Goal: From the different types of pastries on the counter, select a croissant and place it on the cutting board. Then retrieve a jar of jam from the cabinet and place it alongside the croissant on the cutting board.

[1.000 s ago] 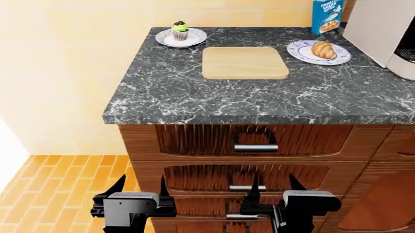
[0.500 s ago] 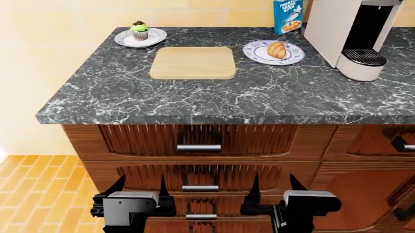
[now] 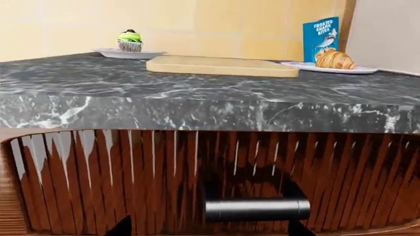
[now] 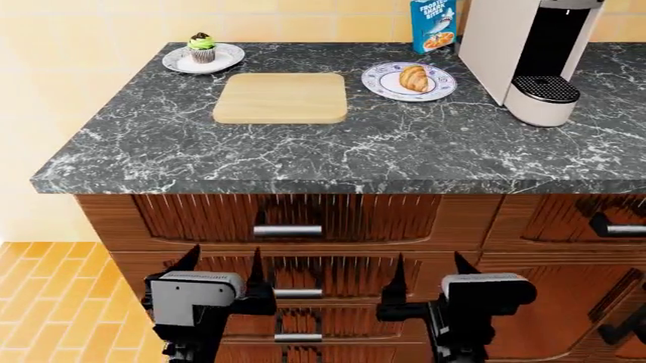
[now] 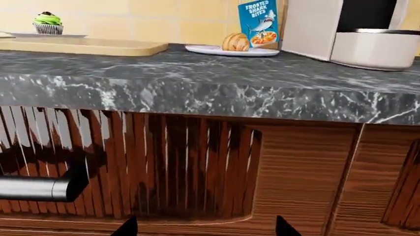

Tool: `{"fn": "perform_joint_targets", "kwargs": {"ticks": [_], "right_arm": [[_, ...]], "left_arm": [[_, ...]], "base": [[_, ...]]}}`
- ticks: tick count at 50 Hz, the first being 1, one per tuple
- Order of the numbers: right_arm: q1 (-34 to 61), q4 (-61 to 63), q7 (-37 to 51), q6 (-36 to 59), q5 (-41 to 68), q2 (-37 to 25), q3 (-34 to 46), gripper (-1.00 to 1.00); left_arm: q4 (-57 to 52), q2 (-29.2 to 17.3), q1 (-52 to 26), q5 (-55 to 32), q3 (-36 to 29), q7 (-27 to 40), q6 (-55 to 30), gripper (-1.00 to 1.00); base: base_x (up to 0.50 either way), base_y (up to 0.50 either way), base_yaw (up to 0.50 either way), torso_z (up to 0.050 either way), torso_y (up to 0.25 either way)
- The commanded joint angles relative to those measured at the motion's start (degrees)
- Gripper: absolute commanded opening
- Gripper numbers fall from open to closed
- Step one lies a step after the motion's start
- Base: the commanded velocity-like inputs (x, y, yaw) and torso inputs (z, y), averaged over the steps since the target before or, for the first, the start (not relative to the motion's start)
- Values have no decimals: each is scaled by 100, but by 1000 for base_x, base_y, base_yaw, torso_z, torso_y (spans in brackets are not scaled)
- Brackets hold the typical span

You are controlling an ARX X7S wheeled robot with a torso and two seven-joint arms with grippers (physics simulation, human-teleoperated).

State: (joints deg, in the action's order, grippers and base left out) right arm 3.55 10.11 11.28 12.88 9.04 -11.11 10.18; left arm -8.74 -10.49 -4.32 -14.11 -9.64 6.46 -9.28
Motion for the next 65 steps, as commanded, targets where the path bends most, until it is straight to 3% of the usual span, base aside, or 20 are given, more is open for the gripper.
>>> {"fn": "perform_joint_targets", "kwargs": {"ticks": [1,7,15,23,34,43,65], "right_arm": [[608,2073,-58,2513,378,-642,-133,100],[1758,2881,-97,4024,832,-872,-451,100],[3931,2466,-476,4980,1089,-1140,-454,100],[5439,1263,-862,5288,1300,-1082,-502,100],[7045,18,-1334,5421,1280,-1086,27,100],[7548,-786,-1505,5010,1170,-994,166,100],[7442,-1046,-1534,4765,1242,-809,176,100]], "left_arm": [[-1197,-568,-1016,-791,100,-330,-1535,100],[-1289,-722,-2359,-1284,383,-311,-2421,100],[-520,-624,-4415,-1497,600,-180,-3012,100],[244,-626,-5176,-1260,469,-276,-2844,100],[763,-738,-6309,-1504,377,-366,-3735,100],[1069,-777,-6735,-1543,412,-344,-3959,100],[1186,-854,-6830,-1618,496,-309,-4035,100]], "base": [[0,0,0,0,0],[0,0,0,0,0],[0,0,0,0,0],[0,0,0,0,0],[20,0,0,0,0],[283,0,0,0,0],[383,0,0,0,0]]}}
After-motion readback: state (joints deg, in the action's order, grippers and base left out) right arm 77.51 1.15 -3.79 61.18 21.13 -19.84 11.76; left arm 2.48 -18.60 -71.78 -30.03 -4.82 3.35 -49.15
